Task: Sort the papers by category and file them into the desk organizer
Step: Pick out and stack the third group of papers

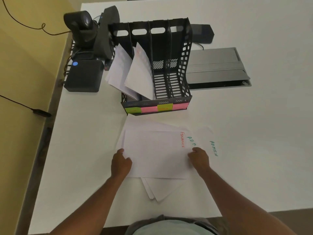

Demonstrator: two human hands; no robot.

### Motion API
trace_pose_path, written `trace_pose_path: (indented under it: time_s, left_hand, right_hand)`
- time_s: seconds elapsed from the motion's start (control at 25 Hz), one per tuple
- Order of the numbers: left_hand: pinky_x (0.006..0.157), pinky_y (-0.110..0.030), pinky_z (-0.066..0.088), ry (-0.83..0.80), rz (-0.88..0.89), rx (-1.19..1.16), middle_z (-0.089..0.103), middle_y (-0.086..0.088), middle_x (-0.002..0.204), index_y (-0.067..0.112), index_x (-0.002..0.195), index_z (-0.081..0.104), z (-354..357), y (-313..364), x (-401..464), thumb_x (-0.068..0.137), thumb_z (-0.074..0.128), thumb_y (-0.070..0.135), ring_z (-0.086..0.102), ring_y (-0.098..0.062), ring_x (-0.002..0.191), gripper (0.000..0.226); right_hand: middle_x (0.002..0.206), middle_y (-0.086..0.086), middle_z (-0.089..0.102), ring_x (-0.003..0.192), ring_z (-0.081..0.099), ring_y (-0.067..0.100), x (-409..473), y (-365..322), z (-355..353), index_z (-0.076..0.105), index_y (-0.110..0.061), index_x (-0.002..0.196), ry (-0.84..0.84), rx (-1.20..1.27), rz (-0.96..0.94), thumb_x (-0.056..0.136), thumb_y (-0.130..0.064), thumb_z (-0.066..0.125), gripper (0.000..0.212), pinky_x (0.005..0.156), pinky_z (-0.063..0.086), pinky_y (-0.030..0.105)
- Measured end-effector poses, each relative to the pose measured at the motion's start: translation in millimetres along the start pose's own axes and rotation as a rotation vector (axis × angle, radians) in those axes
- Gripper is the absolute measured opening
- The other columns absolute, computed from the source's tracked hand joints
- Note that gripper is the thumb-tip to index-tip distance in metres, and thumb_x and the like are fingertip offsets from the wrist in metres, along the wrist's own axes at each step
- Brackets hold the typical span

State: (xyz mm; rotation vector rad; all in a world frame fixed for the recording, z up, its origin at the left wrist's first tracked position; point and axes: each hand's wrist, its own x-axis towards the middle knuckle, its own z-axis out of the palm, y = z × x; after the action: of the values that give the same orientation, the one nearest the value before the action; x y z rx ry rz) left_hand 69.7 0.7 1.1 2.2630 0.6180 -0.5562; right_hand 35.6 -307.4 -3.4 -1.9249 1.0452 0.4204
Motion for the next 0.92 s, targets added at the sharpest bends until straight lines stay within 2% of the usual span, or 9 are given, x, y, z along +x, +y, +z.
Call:
trace_pose_path:
  time_s: [0.12, 0.28, 0.36, 0.48, 0.56, 0.64, 0.72, 0.84, 0.92]
  left_hand:
    - [0.104, -0.041, 0.046, -0.011, -0.033, -0.060, 0.053, -0.014, 0.141, 0.013, 0.145, 0.039, 1.2, 4.1, -1.6, 0.086, 0.053, 0.003, 0.054, -0.034, 0.124, 0.062]
    - [0.089, -0.040, 0.054, 0.012, -0.047, -0.102, 0.066, -0.013, 0.120, 0.010, 0.122, 0.059, -2.6, 4.2, 1.5, 0.081, 0.054, -0.002, 0.063, -0.032, 0.102, 0.044]
    - [0.083, -0.039, 0.055, 0.038, -0.072, -0.112, 0.070, -0.013, 0.106, 0.009, 0.104, 0.065, -3.7, -1.3, 1.6, 0.079, 0.059, 0.000, 0.064, -0.032, 0.093, 0.027]
    - [0.085, -0.043, 0.055, 0.069, -0.128, -0.171, 0.071, -0.014, 0.100, 0.007, 0.095, 0.067, -3.1, -11.6, 2.3, 0.081, 0.067, 0.008, 0.065, -0.033, 0.091, 0.014]
    - [0.088, -0.044, 0.054, 0.074, -0.157, -0.221, 0.072, -0.015, 0.102, 0.009, 0.092, 0.067, -3.3, -16.4, 3.1, 0.083, 0.071, 0.016, 0.065, -0.032, 0.091, 0.012]
    - [0.088, -0.046, 0.054, 0.061, -0.168, -0.226, 0.071, -0.015, 0.102, 0.006, 0.092, 0.066, -4.3, -17.4, 1.4, 0.083, 0.074, 0.022, 0.066, -0.034, 0.094, 0.020]
    - [0.091, -0.047, 0.052, 0.101, -0.079, -0.100, 0.067, -0.017, 0.111, 0.002, 0.107, 0.061, -5.8, -11.0, -1.4, 0.080, 0.078, 0.026, 0.063, -0.038, 0.106, 0.040]
    - [0.108, -0.051, 0.037, 0.193, 0.287, 0.117, 0.036, -0.017, 0.151, 0.014, 0.144, 0.034, -11.0, 18.3, -2.5, 0.069, 0.088, 0.035, 0.036, -0.034, 0.139, 0.094]
    - [0.115, -0.052, 0.024, 0.128, 0.566, 0.302, 0.027, -0.008, 0.159, 0.027, 0.148, 0.032, -14.5, 43.6, 1.4, 0.071, 0.084, 0.043, 0.024, -0.027, 0.147, 0.094]
  right_hand:
    - [0.138, 0.012, 0.059, 0.124, 0.056, 0.030, -8.6, -6.8, 15.4, 0.057, -0.008, 0.134, -0.077, 0.050, 0.018, 0.086, -0.014, 0.067, 0.049, 0.107, 0.044, 0.037]
    - [0.108, 0.011, 0.074, 0.095, 0.069, 0.030, -19.7, -12.0, 21.1, 0.070, -0.010, 0.104, -0.155, 0.032, -0.105, 0.082, -0.009, 0.064, 0.023, 0.083, 0.058, 0.041]
    - [0.105, 0.008, 0.072, 0.094, 0.068, 0.029, -29.2, -13.4, 22.3, 0.066, -0.010, 0.106, -0.171, -0.010, -0.231, 0.084, -0.009, 0.063, 0.022, 0.070, 0.054, 0.032]
    - [0.102, -0.004, 0.069, 0.090, 0.068, 0.016, -45.6, -8.3, 22.9, 0.055, -0.021, 0.118, -0.188, 0.068, -0.333, 0.085, -0.012, 0.065, 0.036, 0.064, 0.047, 0.020]
    - [0.094, -0.008, 0.068, 0.085, 0.067, 0.009, -51.6, -4.0, 20.7, 0.050, -0.031, 0.123, -0.173, 0.162, -0.340, 0.084, -0.012, 0.067, 0.047, 0.063, 0.046, 0.017]
    - [0.093, -0.007, 0.069, 0.084, 0.067, 0.013, -51.3, -3.5, 15.7, 0.057, -0.030, 0.120, -0.134, 0.213, -0.324, 0.084, -0.010, 0.069, 0.042, 0.063, 0.045, 0.015]
    - [0.097, -0.005, 0.072, 0.087, 0.066, 0.014, -45.7, -6.6, 7.5, 0.069, -0.022, 0.108, -0.096, 0.197, -0.349, 0.085, -0.007, 0.069, 0.027, 0.066, 0.044, 0.011]
    - [0.091, -0.003, 0.073, 0.078, 0.064, -0.003, -36.4, -20.8, -10.2, 0.076, -0.014, 0.096, -0.121, 0.156, -0.415, 0.084, -0.001, 0.070, 0.019, 0.066, 0.042, 0.003]
    - [0.084, -0.008, 0.072, 0.068, 0.062, -0.013, -30.8, -33.5, -21.7, 0.077, -0.020, 0.088, -0.192, 0.133, -0.466, 0.083, 0.002, 0.071, 0.023, 0.062, 0.042, 0.001]
